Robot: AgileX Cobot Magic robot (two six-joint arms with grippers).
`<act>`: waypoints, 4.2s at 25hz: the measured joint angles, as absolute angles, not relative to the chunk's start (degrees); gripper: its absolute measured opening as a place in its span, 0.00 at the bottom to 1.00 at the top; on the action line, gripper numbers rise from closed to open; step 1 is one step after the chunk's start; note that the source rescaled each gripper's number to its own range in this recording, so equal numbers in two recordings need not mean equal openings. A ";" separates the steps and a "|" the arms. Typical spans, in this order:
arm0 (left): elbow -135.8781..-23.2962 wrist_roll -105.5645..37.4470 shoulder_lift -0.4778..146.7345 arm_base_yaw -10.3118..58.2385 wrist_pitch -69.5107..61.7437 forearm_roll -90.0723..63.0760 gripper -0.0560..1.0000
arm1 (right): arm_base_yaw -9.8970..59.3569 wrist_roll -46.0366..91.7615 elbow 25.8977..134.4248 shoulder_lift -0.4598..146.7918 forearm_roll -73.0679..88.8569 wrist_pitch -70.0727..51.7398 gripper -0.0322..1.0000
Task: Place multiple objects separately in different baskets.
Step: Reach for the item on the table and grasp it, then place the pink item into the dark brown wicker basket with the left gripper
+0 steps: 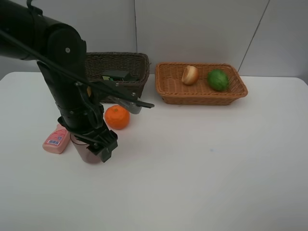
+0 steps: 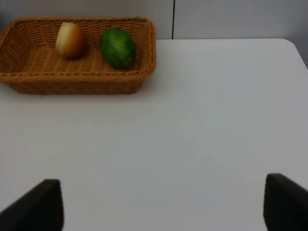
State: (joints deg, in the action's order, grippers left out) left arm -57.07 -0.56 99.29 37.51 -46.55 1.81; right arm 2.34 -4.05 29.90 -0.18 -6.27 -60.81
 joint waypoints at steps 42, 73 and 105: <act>-56.53 -0.56 108.02 38.21 -40.15 2.92 0.94 | 2.34 -4.50 29.90 -0.22 -6.27 -60.81 0.84; -56.53 -0.56 108.02 38.21 -40.15 3.13 0.06 | 2.34 -4.50 29.90 -0.22 -6.27 -60.81 0.84; -63.04 2.38 91.48 38.21 -46.45 6.48 0.06 | 2.34 -4.50 29.90 -0.22 -6.27 -60.81 0.84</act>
State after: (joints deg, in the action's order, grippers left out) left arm -63.04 2.38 91.48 38.21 -46.45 6.48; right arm 2.34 -4.50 29.90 -0.22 -6.27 -60.81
